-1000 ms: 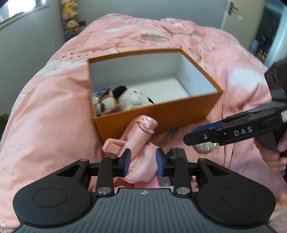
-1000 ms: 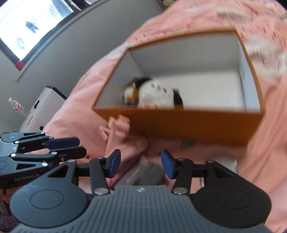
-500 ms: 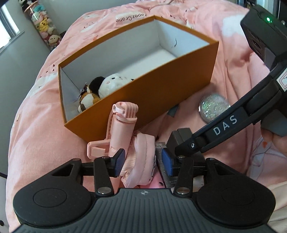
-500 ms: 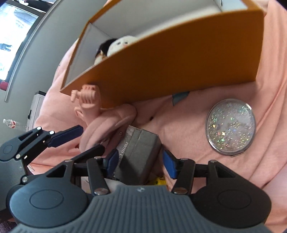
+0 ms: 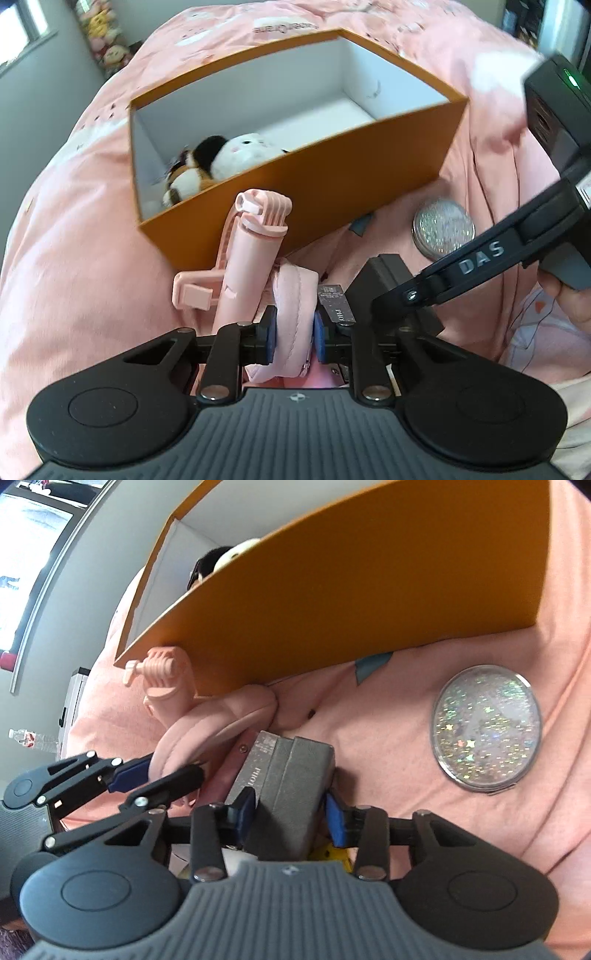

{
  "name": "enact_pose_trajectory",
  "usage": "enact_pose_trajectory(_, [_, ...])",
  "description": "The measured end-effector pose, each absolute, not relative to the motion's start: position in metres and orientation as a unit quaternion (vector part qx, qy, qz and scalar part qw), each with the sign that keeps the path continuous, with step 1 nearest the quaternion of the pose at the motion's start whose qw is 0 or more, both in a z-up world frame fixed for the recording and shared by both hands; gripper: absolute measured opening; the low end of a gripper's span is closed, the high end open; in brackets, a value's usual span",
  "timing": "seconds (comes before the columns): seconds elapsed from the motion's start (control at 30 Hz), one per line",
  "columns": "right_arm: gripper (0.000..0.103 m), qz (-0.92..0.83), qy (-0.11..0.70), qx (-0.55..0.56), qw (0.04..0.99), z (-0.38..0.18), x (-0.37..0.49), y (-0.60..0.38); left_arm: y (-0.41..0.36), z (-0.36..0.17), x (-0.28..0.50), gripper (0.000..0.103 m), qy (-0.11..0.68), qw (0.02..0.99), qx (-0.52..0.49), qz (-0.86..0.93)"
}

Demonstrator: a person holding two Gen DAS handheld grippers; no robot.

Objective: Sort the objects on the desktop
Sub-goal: 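Grasp the pink pouch with left gripper while right gripper grasps grey box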

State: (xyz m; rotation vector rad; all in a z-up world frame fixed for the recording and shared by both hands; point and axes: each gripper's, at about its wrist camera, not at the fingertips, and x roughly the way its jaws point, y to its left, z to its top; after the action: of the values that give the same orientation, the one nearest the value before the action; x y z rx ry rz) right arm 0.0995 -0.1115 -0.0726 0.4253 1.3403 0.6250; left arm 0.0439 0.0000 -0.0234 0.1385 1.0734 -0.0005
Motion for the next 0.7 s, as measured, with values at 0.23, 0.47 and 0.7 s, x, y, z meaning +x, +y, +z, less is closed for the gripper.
enact_pose_trajectory(0.23, [0.039,0.28,0.573,0.196,0.745,-0.05,0.1,-0.129,0.011,0.012,0.034,0.02,0.478,0.879,0.005,-0.001])
enact_pose_trajectory(0.47, [0.038,0.284,0.548,0.19,0.763,-0.025,0.099,-0.147,0.015,0.053,0.026,0.019,0.436,0.898,-0.048,-0.025])
enact_pose_trajectory(0.7, [0.038,0.296,0.521,0.191,0.778,0.002,0.099,-0.167,0.014,0.096,0.021,0.019,0.377,0.922,-0.071,-0.045])
